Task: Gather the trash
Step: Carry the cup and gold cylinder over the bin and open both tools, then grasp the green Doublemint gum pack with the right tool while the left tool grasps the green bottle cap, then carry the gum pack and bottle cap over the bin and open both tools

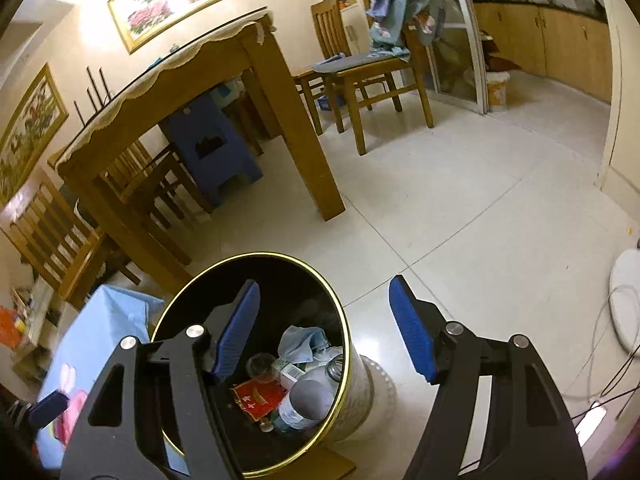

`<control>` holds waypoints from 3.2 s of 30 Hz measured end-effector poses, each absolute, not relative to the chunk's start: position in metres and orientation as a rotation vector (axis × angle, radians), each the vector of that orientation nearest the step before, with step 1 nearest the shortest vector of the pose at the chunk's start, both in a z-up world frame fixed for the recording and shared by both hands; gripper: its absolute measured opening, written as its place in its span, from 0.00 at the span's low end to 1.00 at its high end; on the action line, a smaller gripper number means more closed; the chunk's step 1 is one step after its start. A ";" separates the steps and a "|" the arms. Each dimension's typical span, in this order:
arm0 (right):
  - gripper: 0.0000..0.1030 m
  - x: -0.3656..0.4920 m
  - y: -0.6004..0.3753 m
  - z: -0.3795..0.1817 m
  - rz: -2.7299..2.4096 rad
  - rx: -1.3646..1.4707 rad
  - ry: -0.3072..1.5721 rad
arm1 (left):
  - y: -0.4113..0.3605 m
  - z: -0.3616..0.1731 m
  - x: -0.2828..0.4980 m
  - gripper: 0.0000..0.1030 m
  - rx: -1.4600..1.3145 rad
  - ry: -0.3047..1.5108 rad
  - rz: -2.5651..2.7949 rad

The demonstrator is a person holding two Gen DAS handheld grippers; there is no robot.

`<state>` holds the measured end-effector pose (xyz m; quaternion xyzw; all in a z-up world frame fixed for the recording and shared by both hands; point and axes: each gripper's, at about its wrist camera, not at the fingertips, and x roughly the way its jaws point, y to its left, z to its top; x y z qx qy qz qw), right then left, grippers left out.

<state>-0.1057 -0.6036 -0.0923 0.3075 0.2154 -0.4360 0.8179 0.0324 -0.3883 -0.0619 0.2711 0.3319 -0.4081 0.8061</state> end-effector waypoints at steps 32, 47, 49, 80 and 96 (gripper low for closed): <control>0.68 0.224 -0.295 -0.061 -0.054 0.311 0.971 | -0.039 -0.067 0.199 0.93 0.348 0.771 -0.115; 0.33 0.245 -0.249 -0.102 -0.153 0.009 1.145 | -0.022 -0.072 0.209 0.93 0.235 0.843 -0.156; 0.32 0.226 -0.254 -0.101 -0.140 -0.018 1.152 | -0.025 -0.072 0.206 0.93 0.248 0.834 -0.156; 0.30 0.030 -0.330 -0.099 -0.105 0.124 1.001 | -0.083 -0.102 0.161 0.11 0.167 0.963 -0.537; 0.30 0.010 -0.341 -0.084 -0.067 0.232 0.938 | -0.095 -0.044 0.108 0.11 0.216 0.775 -0.513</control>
